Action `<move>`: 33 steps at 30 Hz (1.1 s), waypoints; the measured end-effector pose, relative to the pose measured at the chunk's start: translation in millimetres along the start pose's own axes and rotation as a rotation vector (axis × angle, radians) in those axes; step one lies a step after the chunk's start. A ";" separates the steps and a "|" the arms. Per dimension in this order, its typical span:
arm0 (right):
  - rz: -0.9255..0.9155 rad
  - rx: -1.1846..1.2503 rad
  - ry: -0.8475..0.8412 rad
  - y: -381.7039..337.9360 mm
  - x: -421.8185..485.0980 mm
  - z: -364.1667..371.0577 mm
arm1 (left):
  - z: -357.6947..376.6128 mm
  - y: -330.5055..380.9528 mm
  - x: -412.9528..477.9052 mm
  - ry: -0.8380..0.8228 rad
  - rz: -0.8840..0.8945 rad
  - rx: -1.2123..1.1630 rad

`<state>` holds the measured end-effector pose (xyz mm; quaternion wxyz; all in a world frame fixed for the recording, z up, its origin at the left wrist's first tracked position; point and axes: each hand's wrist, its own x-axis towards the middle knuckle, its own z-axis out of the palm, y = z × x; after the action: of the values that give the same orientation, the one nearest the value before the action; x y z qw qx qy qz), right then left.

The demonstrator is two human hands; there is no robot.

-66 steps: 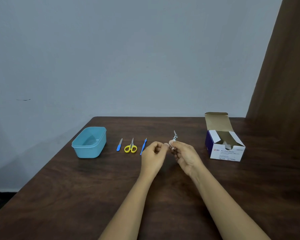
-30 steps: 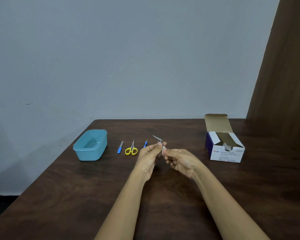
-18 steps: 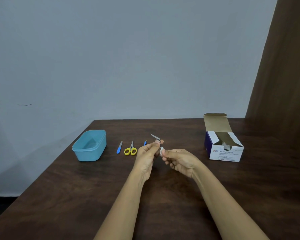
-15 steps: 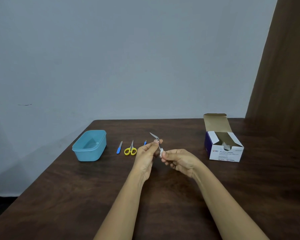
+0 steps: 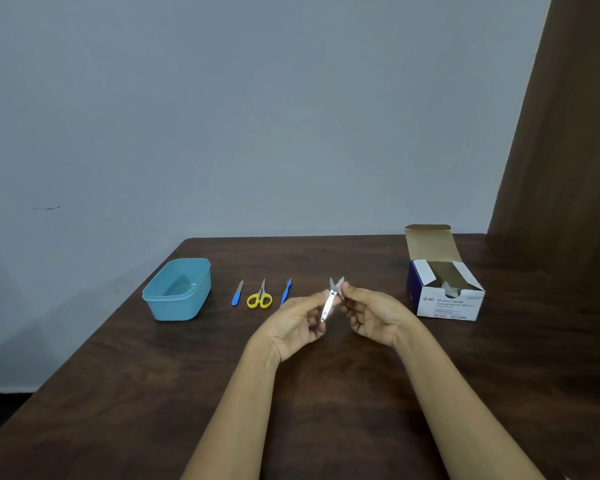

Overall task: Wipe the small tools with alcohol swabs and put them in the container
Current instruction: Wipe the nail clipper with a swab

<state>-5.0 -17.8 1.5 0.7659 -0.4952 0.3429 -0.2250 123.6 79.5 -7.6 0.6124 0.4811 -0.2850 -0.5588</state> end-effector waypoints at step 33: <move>-0.330 -0.240 0.151 11.0 8.3 7.7 | -2.1 -8.6 12.2 0.386 0.283 0.069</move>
<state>6.3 -14.4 -9.0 0.6264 -0.6138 0.3380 -0.3415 124.6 69.1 -18.4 0.7109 0.5550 -0.2461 -0.3550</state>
